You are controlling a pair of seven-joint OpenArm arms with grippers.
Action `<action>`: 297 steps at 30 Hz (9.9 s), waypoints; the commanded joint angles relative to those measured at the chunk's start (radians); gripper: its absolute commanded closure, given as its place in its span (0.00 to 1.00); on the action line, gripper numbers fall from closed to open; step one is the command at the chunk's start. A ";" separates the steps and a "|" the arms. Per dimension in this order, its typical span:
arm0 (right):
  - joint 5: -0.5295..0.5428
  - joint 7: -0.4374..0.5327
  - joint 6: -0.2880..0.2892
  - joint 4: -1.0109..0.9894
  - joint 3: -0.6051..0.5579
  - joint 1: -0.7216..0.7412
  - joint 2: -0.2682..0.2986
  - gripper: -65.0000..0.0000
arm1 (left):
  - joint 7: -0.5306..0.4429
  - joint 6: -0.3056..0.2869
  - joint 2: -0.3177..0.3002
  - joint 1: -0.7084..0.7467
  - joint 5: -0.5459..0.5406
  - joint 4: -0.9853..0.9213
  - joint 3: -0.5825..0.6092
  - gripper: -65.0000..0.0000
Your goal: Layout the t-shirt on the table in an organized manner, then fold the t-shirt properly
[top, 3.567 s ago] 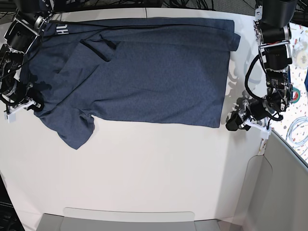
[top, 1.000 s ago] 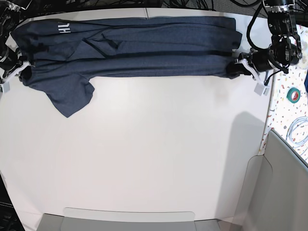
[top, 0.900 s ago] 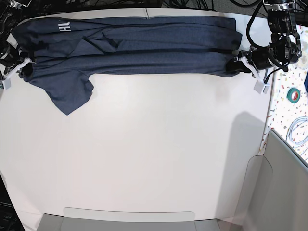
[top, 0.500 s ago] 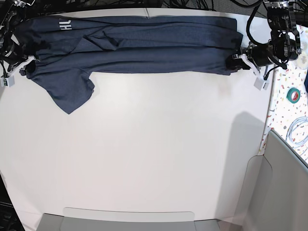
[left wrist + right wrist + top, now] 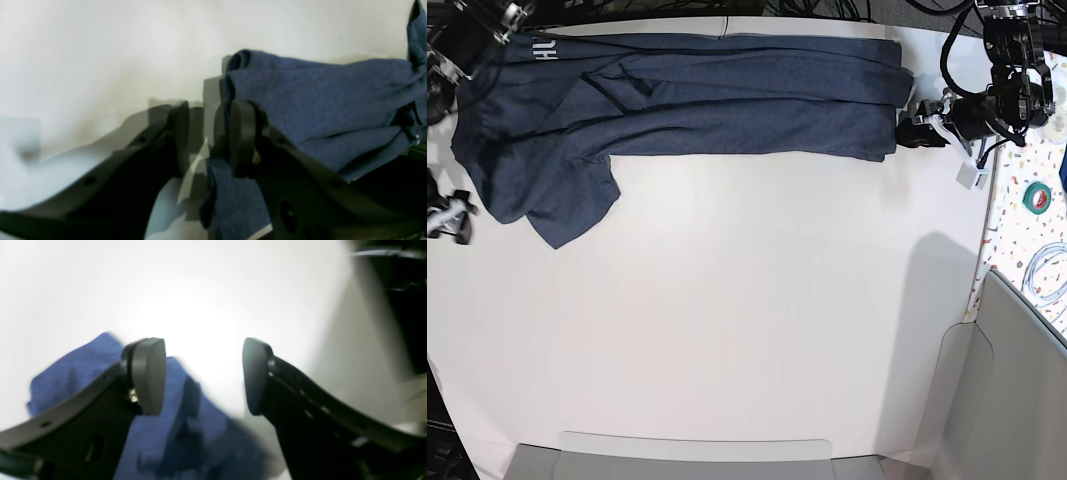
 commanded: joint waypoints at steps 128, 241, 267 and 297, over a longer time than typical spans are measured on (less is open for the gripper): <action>0.112 -0.107 0.090 0.341 0.303 -0.493 0.125 0.60 | -0.076 0.000 0.006 0.025 -0.017 -0.090 0.002 0.70; 0.372 -0.169 0.129 0.505 -0.574 -0.597 0.177 1.00 | -0.076 -0.002 0.099 -0.016 0.158 -0.087 -0.006 0.70; 0.608 -0.169 0.129 0.509 -0.183 -0.594 0.126 0.45 | -0.064 -0.005 0.091 0.013 0.153 -0.084 -0.254 0.68; 0.453 -0.169 0.129 0.286 0.283 -0.485 -0.098 0.45 | 0.079 -0.008 0.100 0.109 -0.181 -0.081 -0.109 0.60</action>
